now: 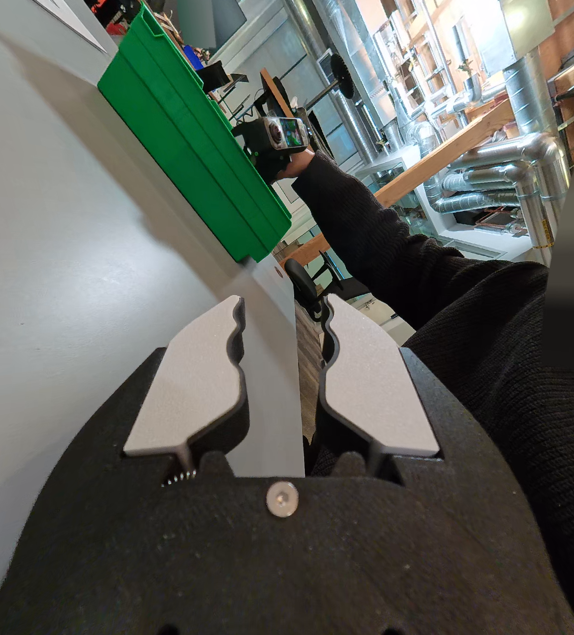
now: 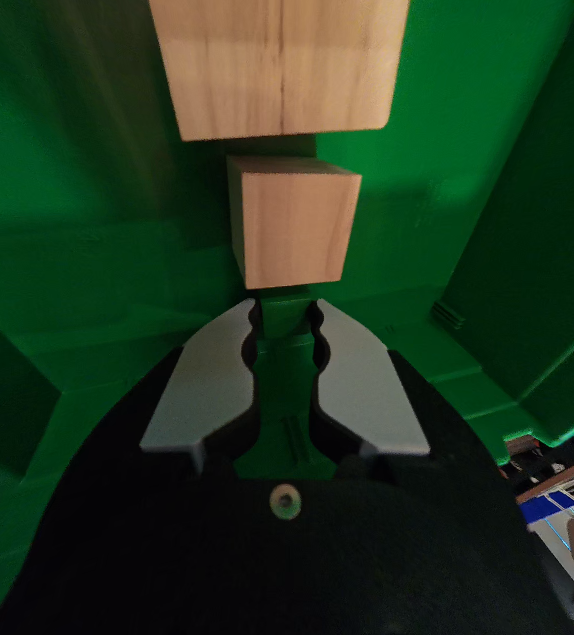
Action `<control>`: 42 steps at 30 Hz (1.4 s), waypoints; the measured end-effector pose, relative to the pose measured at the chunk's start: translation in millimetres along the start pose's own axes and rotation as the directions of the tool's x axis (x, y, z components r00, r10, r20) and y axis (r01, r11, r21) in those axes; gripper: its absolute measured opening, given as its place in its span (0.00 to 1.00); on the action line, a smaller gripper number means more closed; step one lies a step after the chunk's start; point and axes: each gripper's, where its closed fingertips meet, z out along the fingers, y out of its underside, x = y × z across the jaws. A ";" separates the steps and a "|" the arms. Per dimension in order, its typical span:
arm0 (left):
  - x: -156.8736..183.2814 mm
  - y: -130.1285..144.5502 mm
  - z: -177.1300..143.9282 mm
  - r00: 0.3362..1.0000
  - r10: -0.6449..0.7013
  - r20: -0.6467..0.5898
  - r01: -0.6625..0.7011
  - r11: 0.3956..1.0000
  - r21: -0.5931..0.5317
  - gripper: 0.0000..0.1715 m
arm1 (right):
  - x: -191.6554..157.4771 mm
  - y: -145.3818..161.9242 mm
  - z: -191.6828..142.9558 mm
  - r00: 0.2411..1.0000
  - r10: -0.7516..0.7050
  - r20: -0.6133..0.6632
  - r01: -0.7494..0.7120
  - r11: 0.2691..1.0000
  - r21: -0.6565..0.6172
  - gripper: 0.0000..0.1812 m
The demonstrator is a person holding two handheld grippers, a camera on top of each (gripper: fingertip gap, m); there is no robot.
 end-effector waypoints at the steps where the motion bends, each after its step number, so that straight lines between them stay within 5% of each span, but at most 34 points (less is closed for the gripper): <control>1: 0.0 -0.1 -0.2 1.000 -0.002 -0.001 0.002 1.000 0.000 0.25 | -0.2 -0.4 -0.2 1.000 0.011 0.008 -0.011 1.000 0.000 0.16; 13: 3.3 -2.7 -0.9 1.000 0.004 -0.005 -0.004 1.000 0.007 0.25 | -2.7 1.9 -9.7 0.998 0.062 0.024 -0.062 0.998 -0.001 0.28; 19: 10.8 -8.4 -2.7 0.999 0.036 -0.009 -0.036 0.999 0.016 0.25 | 4.0 -31.3 -82.6 0.968 0.249 -0.041 -0.226 0.929 0.292 0.29; 23: 15.1 -11.6 -3.5 0.997 0.078 0.008 -0.079 0.997 0.011 0.25 | 4.9 -94.4 -156.5 0.894 0.444 -0.066 -0.305 0.709 0.635 0.36; 27: 17.9 -19.1 -8.1 0.983 0.163 0.084 -0.165 0.986 0.016 0.27 | -9.6 -165.9 -212.9 0.789 0.614 0.031 -0.325 0.374 0.869 0.46; 29: 21.6 -26.3 -13.2 0.969 0.211 0.125 -0.217 0.976 0.033 0.28 | -19.3 -201.5 -231.5 0.752 0.649 0.115 -0.321 0.209 0.924 0.53; 33: 31.5 -46.7 -28.9 0.931 0.295 0.215 -0.318 0.945 0.079 0.28 | -35.9 -269.5 -240.7 0.682 0.637 0.361 -0.404 -0.083 0.911 0.52; 37: 39.0 -69.5 -50.7 0.875 0.368 0.316 -0.417 0.903 0.104 0.28 | -62.4 -337.2 -232.7 0.622 0.538 0.568 -0.542 -0.227 0.809 0.51; 42: 35.3 -95.8 -97.0 0.725 0.467 0.506 -0.552 0.833 0.022 0.29 | -107.2 -387.8 -224.3 0.644 0.501 0.578 -0.537 -0.242 0.808 0.44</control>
